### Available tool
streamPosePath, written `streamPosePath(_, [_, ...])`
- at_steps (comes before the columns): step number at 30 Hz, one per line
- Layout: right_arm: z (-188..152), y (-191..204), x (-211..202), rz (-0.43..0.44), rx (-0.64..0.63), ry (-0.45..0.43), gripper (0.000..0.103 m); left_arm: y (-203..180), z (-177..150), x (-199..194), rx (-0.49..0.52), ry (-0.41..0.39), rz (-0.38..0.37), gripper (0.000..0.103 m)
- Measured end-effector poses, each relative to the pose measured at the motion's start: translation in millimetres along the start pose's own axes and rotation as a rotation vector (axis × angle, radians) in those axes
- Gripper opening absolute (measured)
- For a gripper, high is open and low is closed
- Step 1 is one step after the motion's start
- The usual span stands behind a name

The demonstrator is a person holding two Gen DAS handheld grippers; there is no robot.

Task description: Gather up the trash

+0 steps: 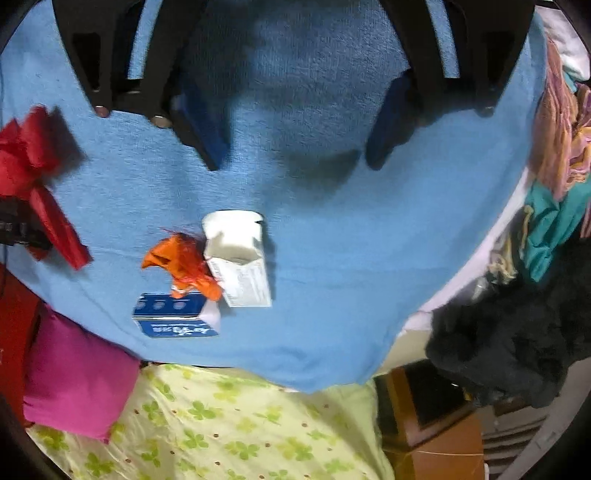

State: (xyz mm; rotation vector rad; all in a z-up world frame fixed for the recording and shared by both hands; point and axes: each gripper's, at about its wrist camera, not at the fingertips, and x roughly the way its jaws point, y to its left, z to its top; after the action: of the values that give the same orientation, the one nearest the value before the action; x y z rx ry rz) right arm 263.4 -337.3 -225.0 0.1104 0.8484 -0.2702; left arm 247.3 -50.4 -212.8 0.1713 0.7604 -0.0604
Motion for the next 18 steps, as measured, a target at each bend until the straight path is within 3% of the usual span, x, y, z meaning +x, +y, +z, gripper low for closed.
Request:
streamPosePath(5, [-7.3,-7.6,-2.5,0.041,0.011,-0.025,0.103,22.5,-7.9,9.1,-0.155,0.013,-0.036,0.102])
streamPosePath(18, [-6.5,-5.8,-4.1,0.028,0.0,-0.019,0.103,15.6,-16.4,0.6,-0.158,-0.032,0.017,0.103])
